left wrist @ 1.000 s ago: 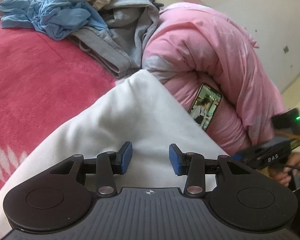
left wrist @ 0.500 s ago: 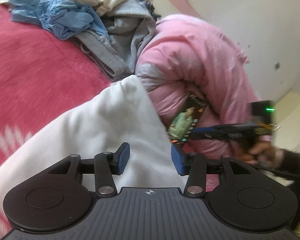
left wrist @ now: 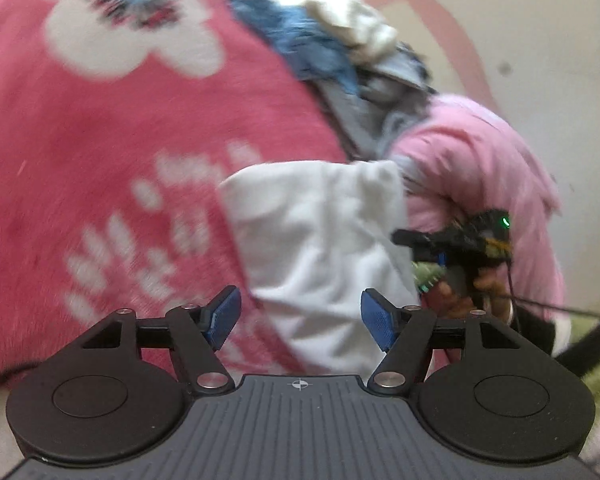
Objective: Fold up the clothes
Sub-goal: 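Grasp the sweatshirt fold with the left tool while the right tool grasps nearby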
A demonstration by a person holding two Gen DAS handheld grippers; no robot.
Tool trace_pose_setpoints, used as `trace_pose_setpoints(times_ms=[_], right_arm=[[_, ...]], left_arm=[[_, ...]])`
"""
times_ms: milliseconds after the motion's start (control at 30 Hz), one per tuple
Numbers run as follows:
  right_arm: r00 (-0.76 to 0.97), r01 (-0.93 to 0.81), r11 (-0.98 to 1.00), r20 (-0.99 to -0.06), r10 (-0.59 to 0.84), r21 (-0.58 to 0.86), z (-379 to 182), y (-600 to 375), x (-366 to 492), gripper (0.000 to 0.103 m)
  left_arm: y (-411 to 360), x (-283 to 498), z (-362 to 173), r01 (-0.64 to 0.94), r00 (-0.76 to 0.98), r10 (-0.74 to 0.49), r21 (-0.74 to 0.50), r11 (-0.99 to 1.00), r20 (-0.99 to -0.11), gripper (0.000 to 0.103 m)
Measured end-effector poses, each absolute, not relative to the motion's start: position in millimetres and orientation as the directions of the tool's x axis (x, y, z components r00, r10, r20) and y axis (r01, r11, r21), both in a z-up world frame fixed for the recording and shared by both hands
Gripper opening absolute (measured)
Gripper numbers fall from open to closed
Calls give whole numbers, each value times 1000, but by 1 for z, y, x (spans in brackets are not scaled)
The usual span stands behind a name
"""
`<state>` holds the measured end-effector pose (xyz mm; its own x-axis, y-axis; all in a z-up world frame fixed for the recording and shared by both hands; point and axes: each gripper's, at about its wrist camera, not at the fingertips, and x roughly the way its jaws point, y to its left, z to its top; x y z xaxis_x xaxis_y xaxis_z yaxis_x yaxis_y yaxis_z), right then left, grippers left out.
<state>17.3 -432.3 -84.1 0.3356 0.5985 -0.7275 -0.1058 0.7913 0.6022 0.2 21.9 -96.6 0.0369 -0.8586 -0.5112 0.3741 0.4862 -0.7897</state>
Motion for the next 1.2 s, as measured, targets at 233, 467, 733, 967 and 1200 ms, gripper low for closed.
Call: trace_pose_setpoints(times_ms=[233,467,733,967,1200], right_arm=[[329,-134,707,-642,692,694,-86,-424,16,100],[340,-143,711,-640,689,689,-94,-420,24,89],[363,-163,685,-602,711,710,-87,-411,19,35],[286,-215,563,-500,817,798,-77,-362,42,33],[164,-347,487,-459,873,802,-82,-247,112,39]], left_arm=[[10,3,-111,349,100,-880,-812,467,-464,67],[-12,19,-123,326,141,-900,-839,436,-413,66],[-9,17,-115,278,218,-897,-857,434,-384,19],[33,14,-81,227,245,-893,-873,430,-376,14],[120,38,-29,225,436,-763,-764,605,-476,16]])
